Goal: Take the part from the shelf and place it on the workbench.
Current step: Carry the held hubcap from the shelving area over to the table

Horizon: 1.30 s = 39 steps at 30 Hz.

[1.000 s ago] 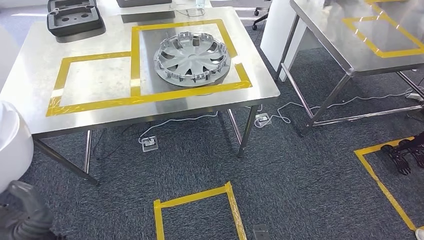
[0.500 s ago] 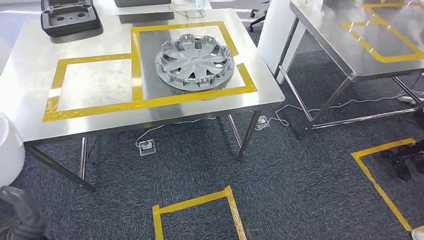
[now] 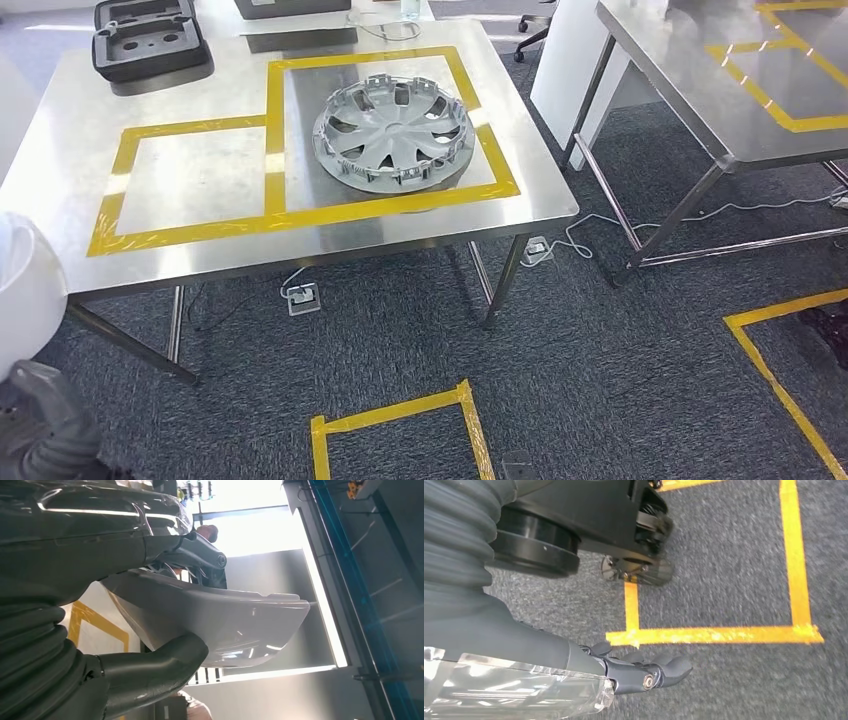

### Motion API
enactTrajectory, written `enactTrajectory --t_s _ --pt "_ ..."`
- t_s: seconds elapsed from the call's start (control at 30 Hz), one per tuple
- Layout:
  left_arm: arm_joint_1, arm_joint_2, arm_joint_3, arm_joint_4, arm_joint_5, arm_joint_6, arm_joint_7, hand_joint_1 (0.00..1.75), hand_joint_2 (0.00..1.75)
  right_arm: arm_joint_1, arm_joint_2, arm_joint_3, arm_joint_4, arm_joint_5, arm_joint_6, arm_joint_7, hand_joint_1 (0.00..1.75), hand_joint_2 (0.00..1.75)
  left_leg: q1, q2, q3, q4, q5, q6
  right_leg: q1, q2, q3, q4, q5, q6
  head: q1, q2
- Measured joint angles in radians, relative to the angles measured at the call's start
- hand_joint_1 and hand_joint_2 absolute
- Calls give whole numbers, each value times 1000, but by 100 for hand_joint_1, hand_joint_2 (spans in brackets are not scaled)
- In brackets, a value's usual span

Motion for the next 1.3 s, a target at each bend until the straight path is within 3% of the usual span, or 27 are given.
enactTrajectory --t_s 0.07,0.1,0.13,0.17,0.23,0.27,0.33,0.43,0.5,0.6,0.63,0.67,0.7,0.77,0.83,0.93,1.0,1.1,1.13,1.17,1.2,1.27,1.3 --pt "0 1 0 1 0 0 0 175 175 0 2 0 0 0 0 0 0 175 0 -2 -77 115 -40 -7 0 0 11 -4 -8 0 -10 0" --pt "0 1 0 1 0 0 0 175 175 2 4 0 0 0 0 0 0 175 0 -2 -114 161 -45 -11 0 0 16 -2 -15 1 -14 0" --pt "0 2 0 1 0 0 0 175 175 3 4 0 0 -1 1 0 0 175 0 -2 -136 178 -31 -14 0 1 22 0 -23 3 -17 0" --pt "0 2 0 1 0 0 0 175 175 4 4 0 0 -2 1 1 0 175 1 -1 -140 160 2 -17 -1 3 29 4 -32 5 -20 0" --pt "0 2 0 1 -2 0 0 175 175 6 4 0 0 -1 2 5 0 175 4 2 -109 64 84 -18 -2 6 46 16 -56 14 -29 0" --pt "0 2 0 1 -3 0 0 175 175 5 4 0 0 -1 2 7 0 175 4 3 -87 16 104 -15 -1 7 51 24 -70 20 -35 0" --pt "1 3 0 1 -5 0 0 175 175 4 4 0 0 0 3 9 0 175 2 3 -64 -23 98 1 2 7 57 33 -87 30 -39 0" --pt "1 3 0 0 -6 0 0 175 175 4 3 0 0 0 3 10 0 175 3 1 -49 -32 83 23 1 6 63 47 -98 41 -33 0" --pt "1 2 0 0 -8 0 0 175 175 2 3 0 -1 1 3 10 0 175 7 3 -29 -35 72 32 -5 5 30 116 -121 55 -26 0" --pt "1 2 0 0 -15 0 0 175 175 4 4 0 -2 1 3 10 0 175 8 8 -4 -37 49 35 -20 2 -92 301 -182 75 -12 0" --pt "1 1 0 0 -16 0 0 175 175 6 4 1 -2 1 3 10 0 175 8 8 7 -37 40 34 -22 2 -122 330 -185 76 -9 0" --pt "1 1 0 0 -16 0 0 175 175 8 4 1 -2 1 3 10 0 175 8 8 20 -37 31 32 -22 2 -136 325 -170 75 -5 0" --pt "1 1 0 0 -17 0 0 175 175 9 4 1 -2 1 3 10 0 175 8 8 35 -38 21 30 -22 2 -134 285 -132 71 -2 0" --pt "1 0 0 0 -17 0 0 175 175 12 3 1 -2 1 2 10 0 175 8 7 63 -45 3 24 -16 3 -112 167 -33 54 2 0" --pt "0 -1 0 1 -16 0 0 175 175 16 0 1 -2 1 2 12 0 175 10 4 79 -58 -8 15 -6 3 -94 94 7 30 4 0" --pt "0 -3 0 0 -16 0 0 175 175 17 -2 1 -2 1 1 16 0 175 10 0 102 -59 4 -6 -2 4 -56 45 6 14 8 0" --pt "0 -2 0 0 -16 0 0 175 175 14 -1 1 -2 1 2 16 0 175 8 0 86 -6 -2 -13 -7 4 -21 22 5 10 2 0" --pt "0 -2 0 0 -16 0 0 175 175 13 1 1 -3 2 3 16 0 175 5 -2 -25 140 -75 -16 -8 4 0 13 -7 4 -13 0" --pt "0 -2 0 0 -16 0 0 175 175 14 2 1 -3 2 3 16 0 175 4 -2 -58 165 -94 -17 -8 4 5 15 -13 4 -17 0" --pt "0 -2 0 0 -16 0 0 175 175 15 2 1 -3 2 3 16 0 175 4 -2 -80 164 -92 -18 -8 6 13 16 -21 5 -20 0" --pt "0 -2 0 0 -16 0 0 175 175 15 2 1 -4 2 3 16 0 175 4 -1 -86 136 -65 -18 -8 7 23 18 -30 8 -24 0" --pt "0 -2 0 1 -16 0 0 175 175 15 2 1 -5 2 3 16 0 175 5 1 -77 36 37 -19 -9 10 46 24 -51 17 -35 0" --pt "0 -2 0 1 -16 0 0 175 175 14 1 1 -5 2 3 16 0 175 5 3 -71 -3 71 -15 -8 12 51 29 -61 22 -42 0"
